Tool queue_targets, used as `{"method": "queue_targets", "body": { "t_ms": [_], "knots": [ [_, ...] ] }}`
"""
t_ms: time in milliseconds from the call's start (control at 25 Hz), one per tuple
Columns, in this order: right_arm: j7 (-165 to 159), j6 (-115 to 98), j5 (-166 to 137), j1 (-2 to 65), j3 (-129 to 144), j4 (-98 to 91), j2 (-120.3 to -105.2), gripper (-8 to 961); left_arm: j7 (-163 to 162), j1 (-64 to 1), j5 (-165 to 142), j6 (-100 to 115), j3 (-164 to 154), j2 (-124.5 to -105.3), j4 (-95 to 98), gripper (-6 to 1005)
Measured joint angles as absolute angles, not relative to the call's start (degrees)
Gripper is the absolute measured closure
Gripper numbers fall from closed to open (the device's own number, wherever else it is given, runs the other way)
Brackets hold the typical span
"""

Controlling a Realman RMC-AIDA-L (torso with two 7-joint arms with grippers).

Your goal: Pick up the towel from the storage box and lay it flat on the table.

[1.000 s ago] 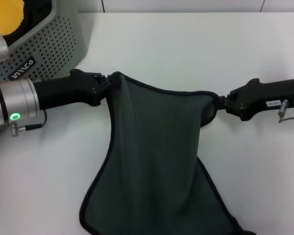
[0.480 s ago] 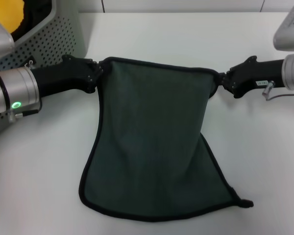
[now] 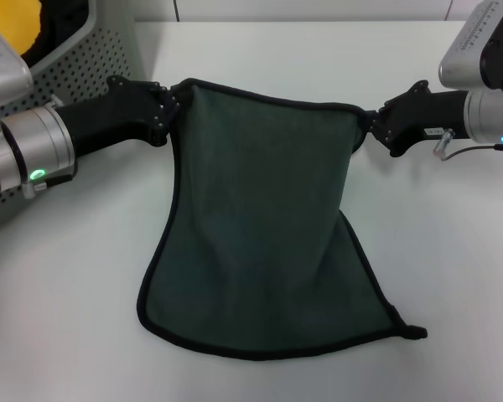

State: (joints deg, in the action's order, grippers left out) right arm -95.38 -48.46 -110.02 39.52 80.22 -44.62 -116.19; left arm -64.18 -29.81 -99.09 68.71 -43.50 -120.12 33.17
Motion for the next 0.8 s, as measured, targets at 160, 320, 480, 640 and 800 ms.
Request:
{"method": "queue_targets", "body": {
  "t_ms": [160, 320, 480, 640, 800],
  "knots": [
    [-95.75, -48.34, -109.98, 39.57, 80.29, -44.65, -116.19, 808, -63.66, -29.96, -98.71, 66.8, -43.61, -120.14, 31.76, 981],
    [-96.1, -47.1, -109.59, 38.49, 80.14, -45.29, -116.19, 798, -65.81, -30.02, -98.84, 64.86, -44.35, -120.14, 30.93, 977],
    [-95.65, -43.9, -106.4, 34.22, 80.4, -48.93, -116.19, 787, -68.23, -29.14, -97.2, 63.41, -44.25, -120.17, 30.8, 882],
    [-95.43, -44.21, -105.22, 30.26, 80.48, -53.61, -116.18, 777, -68.47, -27.63, -95.46, 63.4, -44.27, -120.25, 30.74, 799],
    [-95.32, -45.84, -104.14, 26.15, 80.91, -58.78, -116.11, 530, -68.47, -25.85, -94.75, 65.98, -44.28, -120.3, 30.63, 716]
  ]
}}
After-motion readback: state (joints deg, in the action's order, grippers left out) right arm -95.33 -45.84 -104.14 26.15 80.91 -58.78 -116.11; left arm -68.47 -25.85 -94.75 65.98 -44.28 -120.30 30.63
